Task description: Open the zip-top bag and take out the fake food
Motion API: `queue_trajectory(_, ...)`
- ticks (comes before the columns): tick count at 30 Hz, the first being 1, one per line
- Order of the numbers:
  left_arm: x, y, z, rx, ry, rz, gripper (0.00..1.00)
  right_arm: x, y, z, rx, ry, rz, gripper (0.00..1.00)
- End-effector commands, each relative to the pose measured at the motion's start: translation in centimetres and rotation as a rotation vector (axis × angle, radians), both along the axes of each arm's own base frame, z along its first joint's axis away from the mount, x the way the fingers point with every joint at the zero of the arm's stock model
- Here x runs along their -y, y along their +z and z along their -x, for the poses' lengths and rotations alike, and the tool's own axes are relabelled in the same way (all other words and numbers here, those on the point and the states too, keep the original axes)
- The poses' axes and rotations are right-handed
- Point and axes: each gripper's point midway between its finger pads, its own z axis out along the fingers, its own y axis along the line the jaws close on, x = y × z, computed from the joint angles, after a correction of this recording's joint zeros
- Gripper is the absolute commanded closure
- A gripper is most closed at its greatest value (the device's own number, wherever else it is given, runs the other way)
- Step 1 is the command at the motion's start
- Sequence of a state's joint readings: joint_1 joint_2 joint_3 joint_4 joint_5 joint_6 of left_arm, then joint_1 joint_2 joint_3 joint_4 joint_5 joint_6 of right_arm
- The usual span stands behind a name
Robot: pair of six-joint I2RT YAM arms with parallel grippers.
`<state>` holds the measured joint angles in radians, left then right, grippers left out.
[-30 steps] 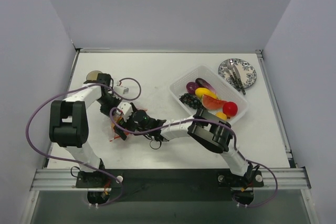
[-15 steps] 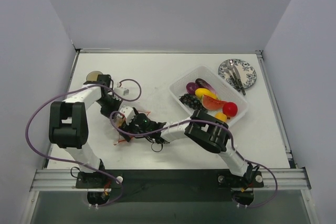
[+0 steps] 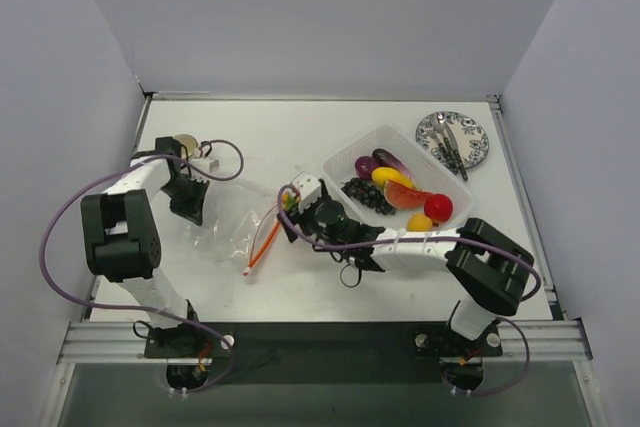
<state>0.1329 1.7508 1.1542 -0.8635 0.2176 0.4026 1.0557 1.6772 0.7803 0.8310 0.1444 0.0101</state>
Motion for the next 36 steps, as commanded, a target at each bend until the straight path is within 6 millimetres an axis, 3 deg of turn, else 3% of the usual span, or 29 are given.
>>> queue_trajectory(1, 3.2, 1.4, -2.0, 0.057, -0.064, 0.032, 1.00, 8.0, 3.9, -6.1, 0.019, -0.312, -0.059, 0.29)
queue_trajectory(3, 4.2, 1.7, -2.1, 0.063, -0.066, 0.037, 1.00, 11.2, 3.8, -8.1, -0.024, -0.434, -0.027, 0.27)
queue_trajectory(4, 4.6, 2.2, -2.5, 0.076, -0.067, 0.049, 1.00, 11.9, 5.2, -9.3, -0.027, -0.479, -0.046, 0.23)
queue_trajectory(5, 5.0, 2.5, -2.6, 0.076, -0.053, 0.068, 1.00, 13.6, 5.7, -10.8, -0.042, -0.547, -0.057, 0.19)
queue_trajectory(6, 5.6, 2.9, -2.6, 0.075, -0.050, 0.104, 1.00, 15.0, 5.1, -11.1, -0.059, -0.601, 0.002, 0.06)
queue_trajectory(7, 5.9, 3.4, -2.8, 0.080, -0.047, 0.120, 1.00, 16.2, 4.7, -11.6, -0.063, -0.658, 0.043, 0.04)
queue_trajectory(8, 6.2, 3.7, -2.8, 0.080, -0.039, 0.134, 1.00, 16.9, 6.3, -12.8, -0.049, -0.713, 0.035, 0.01)
queue_trajectory(9, 6.4, 3.9, -2.8, 0.085, -0.038, 0.147, 1.00, 18.4, 5.5, -12.8, -0.077, -0.765, 0.104, 0.00)
queue_trajectory(11, 7.0, 4.6, -2.8, 0.100, -0.034, 0.183, 1.00, 19.8, 5.9, -13.6, -0.096, -0.824, 0.103, 0.00)
queue_trajectory(14, 7.6, 5.3, -2.7, 0.110, -0.039, 0.214, 1.00, 21.2, 5.9, -13.2, -0.127, -0.863, 0.112, 0.00)
queue_trajectory(16, 7.8, 5.7, -2.6, 0.117, -0.050, 0.229, 1.00, 21.9, 6.2, -12.6, -0.138, -0.884, 0.117, 0.00)
queue_trajectory(17, 8.0, 5.9, -2.5, 0.116, -0.053, 0.236, 0.93, 22.1, 6.2, -12.3, -0.145, -0.889, 0.116, 0.00)
queue_trajectory(18, 8.0, 6.3, -2.6, 0.121, -0.055, 0.237, 0.72, 22.3, 6.2, -11.9, -0.159, -0.898, 0.110, 0.00)
queue_trajectory(20, 8.2, 6.9, -2.6, 0.136, -0.067, 0.249, 0.52, 23.2, 6.9, -11.3, -0.152, -0.939, 0.089, 0.00)
queue_trajectory(21, 8.3, 7.5, -2.6, 0.154, -0.070, 0.253, 0.49, 23.7, 6.5, -10.5, -0.172, -0.961, 0.097, 0.00)
queue_trajectory(24, 8.7, 9.3, -2.8, 0.203, -0.088, 0.277, 0.38, 25.1, 7.7, -8.6, -0.146, -0.989, 0.099, 0.00)
queue_trajectory(25, 8.8, 9.9, -2.7, 0.212, -0.097, 0.284, 0.16, 25.4, 7.9, -8.1, -0.137, -0.991, 0.106, 0.00)
queue_trajectory(26, 9.1, 10.4, -2.6, 0.220, -0.106, 0.299, 0.03, 26.0, 7.9, -7.4, -0.129, -1.003, 0.129, 0.00)
queue_trajectory(33, 10.1, 15.1, -2.6, 0.333, -0.133, 0.357, 0.03, 26.8, 10.3, -3.1, -0.079, -0.952, 0.128, 0.00)
queue_trajectory(36, 10.5, 15.9, -2.3, 0.353, -0.133, 0.383, 0.03, 26.9, 10.8, -1.9, -0.064, -0.929, 0.147, 0.00)
